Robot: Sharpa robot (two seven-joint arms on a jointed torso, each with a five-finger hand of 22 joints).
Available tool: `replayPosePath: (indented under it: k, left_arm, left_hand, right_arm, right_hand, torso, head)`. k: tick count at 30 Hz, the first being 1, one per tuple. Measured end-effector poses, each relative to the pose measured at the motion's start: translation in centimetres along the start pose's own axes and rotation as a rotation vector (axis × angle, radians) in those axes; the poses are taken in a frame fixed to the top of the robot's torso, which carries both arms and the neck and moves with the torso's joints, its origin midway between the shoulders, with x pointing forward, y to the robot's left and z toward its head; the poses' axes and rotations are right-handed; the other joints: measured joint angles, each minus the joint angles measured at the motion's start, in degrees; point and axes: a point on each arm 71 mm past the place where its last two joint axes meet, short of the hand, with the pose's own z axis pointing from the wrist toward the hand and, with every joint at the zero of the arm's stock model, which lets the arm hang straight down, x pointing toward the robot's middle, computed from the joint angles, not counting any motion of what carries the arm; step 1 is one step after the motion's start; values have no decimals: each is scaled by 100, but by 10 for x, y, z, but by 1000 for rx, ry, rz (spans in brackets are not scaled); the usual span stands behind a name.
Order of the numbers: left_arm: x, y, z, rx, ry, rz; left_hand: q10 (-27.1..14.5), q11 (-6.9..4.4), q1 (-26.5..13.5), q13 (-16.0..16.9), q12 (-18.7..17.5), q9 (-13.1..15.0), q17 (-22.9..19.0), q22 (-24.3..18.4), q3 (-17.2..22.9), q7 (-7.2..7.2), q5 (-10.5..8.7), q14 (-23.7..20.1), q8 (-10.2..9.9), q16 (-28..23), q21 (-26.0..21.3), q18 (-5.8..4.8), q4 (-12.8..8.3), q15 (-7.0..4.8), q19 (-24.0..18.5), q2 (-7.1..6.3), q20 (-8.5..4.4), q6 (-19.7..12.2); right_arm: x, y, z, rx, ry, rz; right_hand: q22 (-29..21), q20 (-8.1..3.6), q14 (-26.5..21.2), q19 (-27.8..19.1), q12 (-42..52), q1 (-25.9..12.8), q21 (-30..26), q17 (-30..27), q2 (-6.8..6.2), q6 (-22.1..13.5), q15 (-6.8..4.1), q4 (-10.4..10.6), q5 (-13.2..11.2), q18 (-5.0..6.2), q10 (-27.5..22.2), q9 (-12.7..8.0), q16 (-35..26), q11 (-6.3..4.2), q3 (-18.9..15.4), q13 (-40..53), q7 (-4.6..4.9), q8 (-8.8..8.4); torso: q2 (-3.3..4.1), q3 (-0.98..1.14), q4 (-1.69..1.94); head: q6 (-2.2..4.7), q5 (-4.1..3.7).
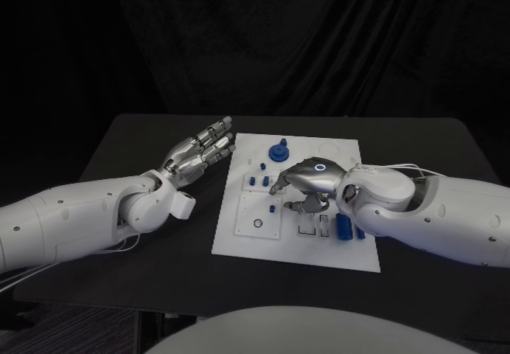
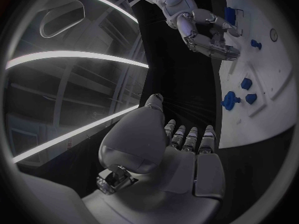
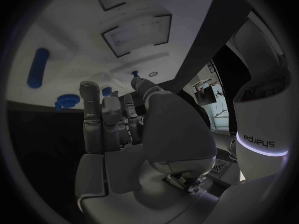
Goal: Assemble the parts on the task board
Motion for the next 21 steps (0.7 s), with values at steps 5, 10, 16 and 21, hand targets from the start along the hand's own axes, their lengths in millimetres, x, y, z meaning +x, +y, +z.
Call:
replayPosePath:
  k: [5, 10, 16, 21]
  left_arm:
    - [-1, 0, -2, -1, -3, 0]
    - [-1, 0, -2, -1, -3, 0]
    - [1, 2, 1, -2, 0, -1]
    - [1, 3, 0, -5, -1, -3]
  left_hand:
    - [4, 47, 61, 5, 0, 0, -3, 0, 24, 0, 61, 15, 0, 0, 0, 0, -57, 28, 0, 14, 0, 0]
    - [4, 47, 61, 5, 0, 0, -4, 0, 43, 0, 84, 15, 0, 0, 0, 0, -76, 28, 0, 14, 0, 0]
    - [4, 47, 84, 5, 0, -1, -4, 0, 64, 0, 84, 15, 0, 0, 0, 0, -96, 28, -21, 37, 21, 0]
    - [22, 65, 85, 4, 0, -1, -3, -1, 63, 0, 84, 15, 0, 0, 0, 0, -96, 27, -21, 39, 21, 0]
  right_arm:
    - [-26, -17, -15, 40, -51, -29]
    - [-34, -35, -32, 106, -50, -38]
    - [-28, -59, -47, 195, -17, -38]
    - [-17, -70, -55, 236, 9, -27]
  right_hand:
    - [0, -21, 45, 105, 112, 0, 156, 84, 0, 230, -39, 103, 0, 0, 18, -24, 67, -42, -103, -1, 90, 81]
    - [-1, 0, 89, 166, -221, -42, 126, 58, -3, -854, 5, 358, 0, -2, -385, -435, 67, 34, -358, -323, -45, -87]
    - [-1, 20, 106, 186, -315, -7, 106, 41, -34, -890, 22, 521, 0, -1, -440, -538, 67, 72, -521, -505, -120, -87]
    - [-1, 10, 176, 300, -316, 82, 244, 134, 12, -477, 9, 640, 0, -1, -253, -538, 133, 30, -575, -601, -104, -36]
  torso:
    - [-2, 1, -8]
    - [-1, 1, -8]
    - [1, -3, -8]
    - [7, -11, -4]
  head:
    - [0, 6]
    - [0, -25]
    - [0, 15]
    - [0, 17]
